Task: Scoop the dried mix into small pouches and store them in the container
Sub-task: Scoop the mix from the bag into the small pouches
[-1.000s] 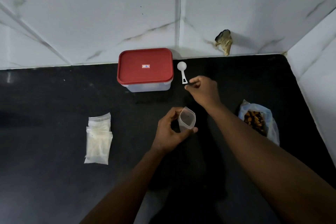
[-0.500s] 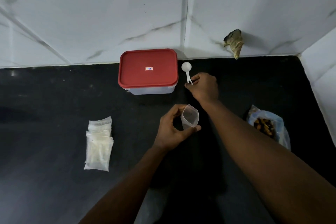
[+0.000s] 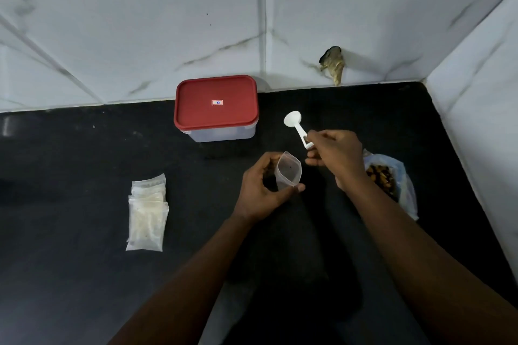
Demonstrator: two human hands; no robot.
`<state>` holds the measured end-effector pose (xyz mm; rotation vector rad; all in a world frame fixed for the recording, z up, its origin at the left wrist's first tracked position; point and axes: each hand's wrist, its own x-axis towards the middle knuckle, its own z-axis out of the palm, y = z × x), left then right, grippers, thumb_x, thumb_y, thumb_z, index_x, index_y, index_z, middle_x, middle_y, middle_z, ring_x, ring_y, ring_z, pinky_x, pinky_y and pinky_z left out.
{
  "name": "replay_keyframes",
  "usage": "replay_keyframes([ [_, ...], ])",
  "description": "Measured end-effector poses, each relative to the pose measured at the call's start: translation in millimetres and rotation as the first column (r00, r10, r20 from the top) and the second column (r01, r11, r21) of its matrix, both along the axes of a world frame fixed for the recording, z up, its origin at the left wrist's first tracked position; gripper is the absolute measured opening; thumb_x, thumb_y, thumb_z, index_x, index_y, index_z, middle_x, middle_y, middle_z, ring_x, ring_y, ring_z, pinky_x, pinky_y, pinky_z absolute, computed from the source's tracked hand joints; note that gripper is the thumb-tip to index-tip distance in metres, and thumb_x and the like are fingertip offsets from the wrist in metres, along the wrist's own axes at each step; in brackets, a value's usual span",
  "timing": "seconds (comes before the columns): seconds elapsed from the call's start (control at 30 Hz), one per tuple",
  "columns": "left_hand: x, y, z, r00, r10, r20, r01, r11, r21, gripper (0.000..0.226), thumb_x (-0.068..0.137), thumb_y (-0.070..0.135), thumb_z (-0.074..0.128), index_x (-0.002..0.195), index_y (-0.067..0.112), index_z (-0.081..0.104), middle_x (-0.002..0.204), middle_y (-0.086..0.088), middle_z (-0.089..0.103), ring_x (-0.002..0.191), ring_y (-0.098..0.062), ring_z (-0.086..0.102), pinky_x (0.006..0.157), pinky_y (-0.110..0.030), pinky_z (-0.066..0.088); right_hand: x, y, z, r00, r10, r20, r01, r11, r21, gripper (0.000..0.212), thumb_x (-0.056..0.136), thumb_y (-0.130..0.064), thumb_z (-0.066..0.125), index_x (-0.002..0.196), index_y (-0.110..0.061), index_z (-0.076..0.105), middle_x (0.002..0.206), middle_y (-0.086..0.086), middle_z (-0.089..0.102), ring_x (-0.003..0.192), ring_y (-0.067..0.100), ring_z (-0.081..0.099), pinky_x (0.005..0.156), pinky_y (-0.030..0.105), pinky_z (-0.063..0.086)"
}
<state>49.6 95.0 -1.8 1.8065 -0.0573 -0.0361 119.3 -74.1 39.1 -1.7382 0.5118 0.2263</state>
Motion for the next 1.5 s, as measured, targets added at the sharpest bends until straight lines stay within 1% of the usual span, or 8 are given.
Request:
replay_keyframes([
  [0.4,-44,-60,10,0.995,-0.095,0.018,0.095,0.995,-0.029,0.059,0.075,0.022,0.092,0.125,0.018,0.062,0.12,0.009,0.068,0.114,-0.014,0.067,0.093,-0.03,0.058,-91,-108,18,0.969,-0.22,0.114,0.234,0.964,-0.125,0.01,0.091,-0.022,0.071,0.089,-0.014,0.076,0.085,0.009,0.077,0.08,0.021,0.076,0.075,0.043,0.064],
  [0.5,-48,-75,8,0.989,-0.144,0.011,0.144,0.989,-0.014,0.061,0.075,0.024,0.092,0.127,0.018,0.061,0.122,0.011,0.067,0.115,-0.008,0.065,0.094,-0.025,0.057,-104,-136,18,0.94,-0.292,0.179,0.314,0.942,-0.115,0.01,0.09,-0.022,0.074,0.098,-0.017,0.076,0.09,0.005,0.076,0.079,0.017,0.076,0.069,0.034,0.064],
  [0.73,-57,-107,0,0.977,-0.213,-0.017,0.213,0.977,0.008,0.06,0.076,0.027,0.09,0.127,0.022,0.06,0.123,0.012,0.066,0.117,-0.006,0.064,0.095,-0.032,0.058,-124,-172,6,0.941,-0.168,0.292,0.262,0.911,-0.318,0.014,0.087,-0.021,0.08,0.1,-0.016,0.079,0.088,-0.001,0.077,0.079,0.014,0.075,0.072,0.041,0.065],
  [0.87,-58,-116,-3,0.974,-0.225,-0.032,0.225,0.974,0.004,0.056,0.076,0.028,0.09,0.124,0.022,0.061,0.121,0.01,0.067,0.115,-0.009,0.066,0.095,-0.039,0.059,-131,-175,-1,0.919,0.108,0.379,0.153,0.788,-0.596,0.016,0.088,-0.019,0.078,0.102,-0.012,0.079,0.09,-0.001,0.076,0.079,0.009,0.071,0.071,0.008,0.048],
  [0.93,-57,-119,-4,0.973,-0.226,-0.047,0.227,0.974,0.008,0.056,0.076,0.029,0.089,0.124,0.023,0.061,0.121,0.011,0.067,0.115,-0.008,0.065,0.095,-0.036,0.058,-132,-173,-3,0.904,0.197,0.38,0.115,0.742,-0.661,0.015,0.087,-0.014,0.078,0.101,-0.008,0.078,0.091,0.002,0.074,0.08,0.009,0.067,0.07,0.008,0.045],
  [1.1,-57,-124,-10,0.975,-0.208,-0.078,0.209,0.978,0.014,0.06,0.075,0.028,0.091,0.126,0.022,0.06,0.122,0.01,0.067,0.114,-0.003,0.065,0.093,-0.025,0.057,-126,-177,-15,0.862,0.343,0.373,0.046,0.679,-0.733,0.01,0.086,-0.008,0.077,0.094,-0.004,0.075,0.086,0.007,0.069,0.077,0.014,0.063,0.069,0.027,0.053],
  [1.27,-57,-125,-15,0.971,-0.208,-0.117,0.209,0.978,-0.005,0.062,0.076,0.026,0.091,0.129,0.024,0.059,0.125,0.01,0.066,0.115,-0.001,0.064,0.094,-0.023,0.056,-124,-178,-21,0.897,0.359,0.26,-0.029,0.634,-0.773,0.007,0.089,-0.011,0.072,0.083,-0.008,0.073,0.078,0.001,0.064,0.07,0.014,0.063,0.06,0.02,0.045],
  [1.5,-53,-128,-17,0.962,-0.234,-0.14,0.234,0.972,-0.013,0.059,0.076,0.027,0.09,0.127,0.023,0.061,0.124,0.009,0.068,0.115,-0.004,0.066,0.096,-0.028,0.057,-113,-178,-13,0.947,0.234,0.221,-0.037,0.761,-0.648,0.004,0.085,-0.009,0.078,0.088,-0.009,0.079,0.079,-0.002,0.074,0.066,-0.007,0.059,0.062,0.005,0.042],
])
